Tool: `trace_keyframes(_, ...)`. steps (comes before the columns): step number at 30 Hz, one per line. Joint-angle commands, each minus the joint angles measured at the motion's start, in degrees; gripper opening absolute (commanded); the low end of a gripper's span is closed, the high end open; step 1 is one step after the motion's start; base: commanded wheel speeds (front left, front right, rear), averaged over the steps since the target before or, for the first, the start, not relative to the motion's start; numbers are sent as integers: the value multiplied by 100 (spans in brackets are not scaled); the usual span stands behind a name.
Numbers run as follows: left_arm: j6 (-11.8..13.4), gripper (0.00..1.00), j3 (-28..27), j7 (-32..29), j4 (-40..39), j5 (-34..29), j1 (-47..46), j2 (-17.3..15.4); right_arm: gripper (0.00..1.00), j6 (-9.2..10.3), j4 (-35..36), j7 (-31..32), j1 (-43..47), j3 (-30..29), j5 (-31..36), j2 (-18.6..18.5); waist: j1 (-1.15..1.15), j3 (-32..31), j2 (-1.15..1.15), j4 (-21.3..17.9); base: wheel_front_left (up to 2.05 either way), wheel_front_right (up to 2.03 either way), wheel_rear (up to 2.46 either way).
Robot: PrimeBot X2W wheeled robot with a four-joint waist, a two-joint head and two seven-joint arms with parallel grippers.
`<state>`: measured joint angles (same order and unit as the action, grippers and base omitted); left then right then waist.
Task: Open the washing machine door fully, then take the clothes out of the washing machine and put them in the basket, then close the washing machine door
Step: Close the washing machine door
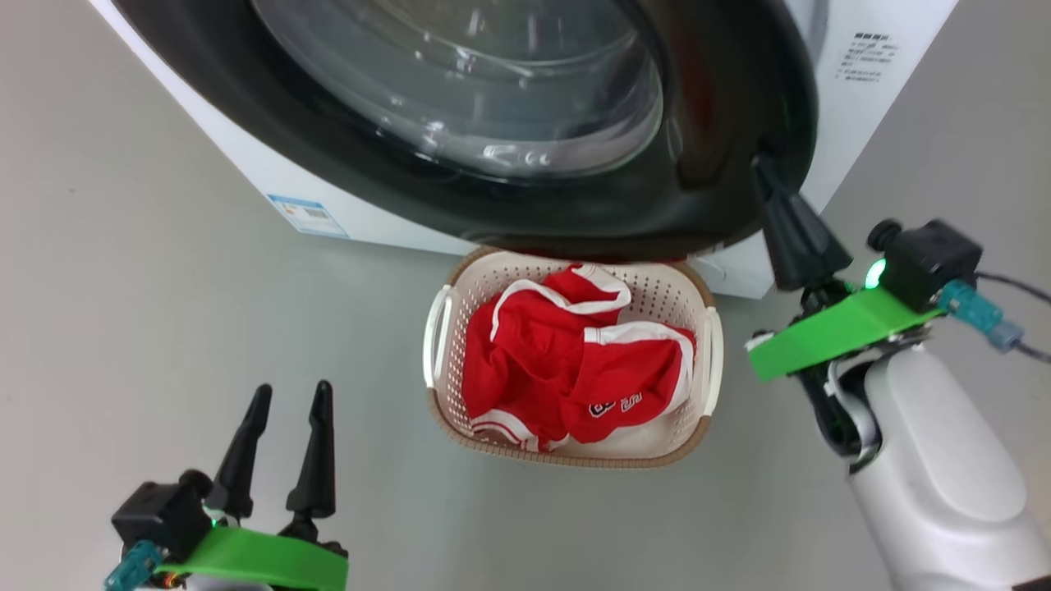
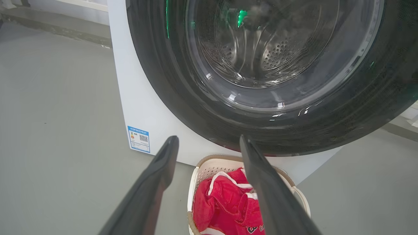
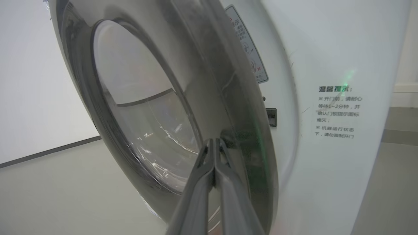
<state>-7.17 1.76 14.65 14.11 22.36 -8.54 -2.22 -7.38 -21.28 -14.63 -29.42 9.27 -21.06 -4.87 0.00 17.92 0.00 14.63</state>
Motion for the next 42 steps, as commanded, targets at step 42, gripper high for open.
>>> trace_keyframes(42,-32,100,-69,35,-90,-21,-330,-65,0,-11,286,-37,-89,-557,-164,198,0,157,0,-36,0,0,0)
